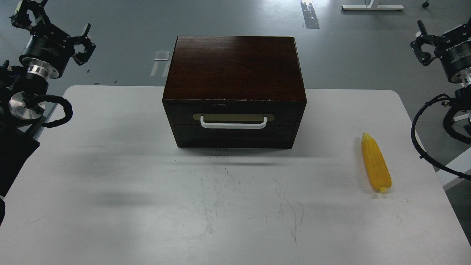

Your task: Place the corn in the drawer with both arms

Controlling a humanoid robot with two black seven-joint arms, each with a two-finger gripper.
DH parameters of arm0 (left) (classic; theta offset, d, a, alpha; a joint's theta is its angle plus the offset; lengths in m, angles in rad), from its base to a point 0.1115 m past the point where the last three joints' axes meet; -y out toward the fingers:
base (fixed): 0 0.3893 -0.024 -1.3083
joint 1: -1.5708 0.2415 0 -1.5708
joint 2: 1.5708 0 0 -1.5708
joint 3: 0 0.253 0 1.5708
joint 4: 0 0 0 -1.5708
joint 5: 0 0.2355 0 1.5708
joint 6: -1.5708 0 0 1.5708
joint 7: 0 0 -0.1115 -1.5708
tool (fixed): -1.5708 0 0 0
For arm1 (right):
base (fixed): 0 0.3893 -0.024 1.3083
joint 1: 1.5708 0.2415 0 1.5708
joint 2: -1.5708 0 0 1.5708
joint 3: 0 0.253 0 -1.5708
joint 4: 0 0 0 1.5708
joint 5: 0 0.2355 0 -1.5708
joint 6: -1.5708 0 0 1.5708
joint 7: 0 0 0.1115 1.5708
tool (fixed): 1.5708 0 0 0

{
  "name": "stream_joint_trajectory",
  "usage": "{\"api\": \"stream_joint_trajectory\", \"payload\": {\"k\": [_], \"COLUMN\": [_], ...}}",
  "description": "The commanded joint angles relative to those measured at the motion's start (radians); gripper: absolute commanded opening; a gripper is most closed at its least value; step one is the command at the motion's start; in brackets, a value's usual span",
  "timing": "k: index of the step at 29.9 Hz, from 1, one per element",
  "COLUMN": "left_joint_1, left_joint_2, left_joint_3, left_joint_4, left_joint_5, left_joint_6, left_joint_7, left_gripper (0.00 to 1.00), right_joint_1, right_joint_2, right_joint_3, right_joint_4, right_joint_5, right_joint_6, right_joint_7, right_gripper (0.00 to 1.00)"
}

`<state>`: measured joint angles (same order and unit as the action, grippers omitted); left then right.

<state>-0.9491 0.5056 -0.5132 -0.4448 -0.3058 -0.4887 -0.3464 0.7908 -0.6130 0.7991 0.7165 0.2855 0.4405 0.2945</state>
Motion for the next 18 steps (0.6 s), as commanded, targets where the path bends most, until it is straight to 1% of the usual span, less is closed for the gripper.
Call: {"api": "stream_joint_trajectory", "payload": {"k": [1, 10, 11, 15, 18], "left_joint_1": [0.001, 0.001, 0.004, 0.003, -0.002], "left_joint_2": [-0.001, 0.011, 0.022, 0.066, 0.089], "left_joint_3": [0.001, -0.004, -0.007, 0.001, 0.001], "left_joint_4": [-0.002, -0.002, -0.002, -0.003, -0.009], "left_joint_5": [0.001, -0.001, -0.004, 0.002, 0.029], "left_joint_6": [0.000, 0.000, 0.000, 0.000, 0.000], "left_joint_7": [0.000, 0.000, -0.002, 0.015, 0.009], "left_gripper": [0.98, 0.98, 0.98, 0.98, 0.98], "right_joint_1": [-0.001, 0.002, 0.002, 0.002, 0.004], "right_joint_2": [-0.001, -0.005, -0.008, -0.014, -0.016], "right_joint_3": [0.000, 0.003, 0.003, 0.025, 0.026], "right_joint_4": [0.000, 0.001, 0.003, 0.003, 0.003], "right_joint_5": [0.000, 0.000, 0.000, 0.000, 0.000], "right_joint_6": [0.000, 0.000, 0.000, 0.003, 0.006], "right_joint_7": [0.000, 0.002, 0.002, 0.000, 0.002], "right_gripper": [1.00, 1.00, 1.00, 1.00, 1.00]}}
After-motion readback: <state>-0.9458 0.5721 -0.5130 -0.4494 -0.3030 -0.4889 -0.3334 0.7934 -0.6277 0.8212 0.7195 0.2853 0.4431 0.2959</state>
